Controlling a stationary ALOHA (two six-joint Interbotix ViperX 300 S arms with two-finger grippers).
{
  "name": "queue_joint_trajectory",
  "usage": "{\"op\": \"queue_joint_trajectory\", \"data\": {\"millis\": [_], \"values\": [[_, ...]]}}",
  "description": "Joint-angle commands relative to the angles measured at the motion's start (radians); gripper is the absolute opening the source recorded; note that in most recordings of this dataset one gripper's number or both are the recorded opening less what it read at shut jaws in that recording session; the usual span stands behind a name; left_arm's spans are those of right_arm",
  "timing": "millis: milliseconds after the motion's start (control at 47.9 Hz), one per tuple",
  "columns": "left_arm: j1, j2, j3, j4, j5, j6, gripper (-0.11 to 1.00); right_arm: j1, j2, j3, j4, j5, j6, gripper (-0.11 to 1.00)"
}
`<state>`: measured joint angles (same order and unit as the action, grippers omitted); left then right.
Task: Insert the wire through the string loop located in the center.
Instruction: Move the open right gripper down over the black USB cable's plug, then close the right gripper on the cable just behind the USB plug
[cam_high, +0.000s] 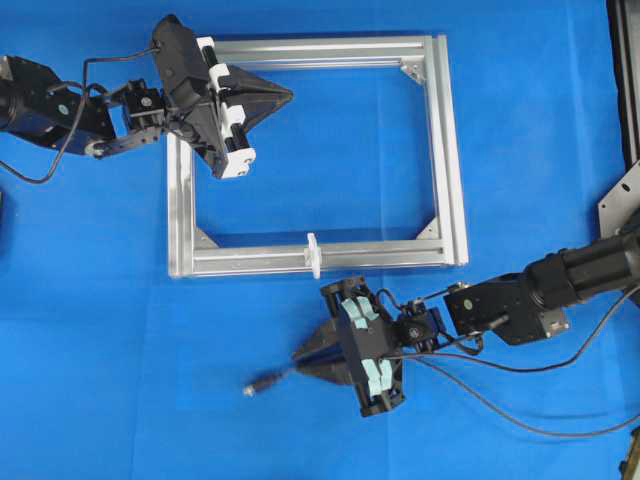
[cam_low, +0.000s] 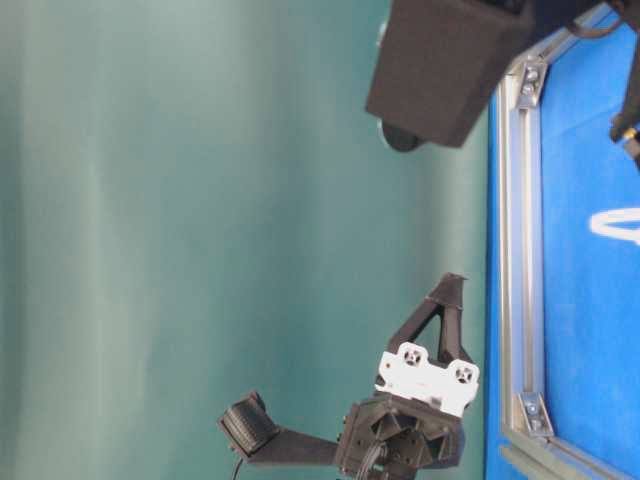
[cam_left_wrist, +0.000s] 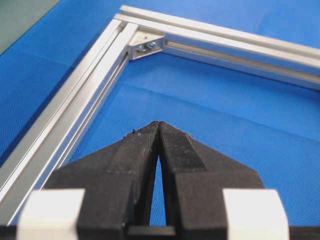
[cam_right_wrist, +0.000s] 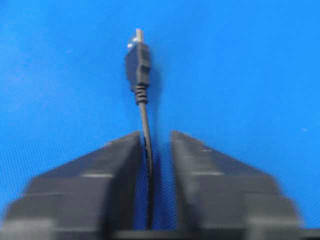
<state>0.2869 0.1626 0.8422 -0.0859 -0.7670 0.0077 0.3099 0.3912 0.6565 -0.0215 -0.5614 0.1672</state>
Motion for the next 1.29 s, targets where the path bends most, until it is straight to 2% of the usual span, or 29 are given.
{"op": "queue_joint_trajectory", "data": {"millis": [0,63,417,689,835,1273], "values": [[0.002,-0.031,-0.006,0.003,-0.006,0.000,0.00,-0.002,-0.020,-0.005,-0.002,-0.008,0.002,0.04],[0.002,-0.031,-0.006,0.003,-0.005,0.000,0.00,-0.003,-0.021,-0.005,-0.002,-0.006,0.002,-0.02],[0.002,-0.032,-0.005,0.003,-0.006,0.000,0.00,-0.005,-0.041,-0.006,-0.002,0.015,0.005,-0.02],[0.002,-0.031,-0.006,0.003,-0.005,0.000,0.00,0.000,-0.218,-0.005,-0.005,0.202,-0.005,-0.02],[0.002,-0.031,-0.006,0.003,-0.005,-0.002,0.00,0.000,-0.275,-0.003,-0.005,0.264,-0.009,-0.02],[0.002,-0.031,-0.005,0.003,-0.005,-0.003,0.00,0.000,-0.276,-0.002,-0.003,0.268,-0.008,-0.02]]}}
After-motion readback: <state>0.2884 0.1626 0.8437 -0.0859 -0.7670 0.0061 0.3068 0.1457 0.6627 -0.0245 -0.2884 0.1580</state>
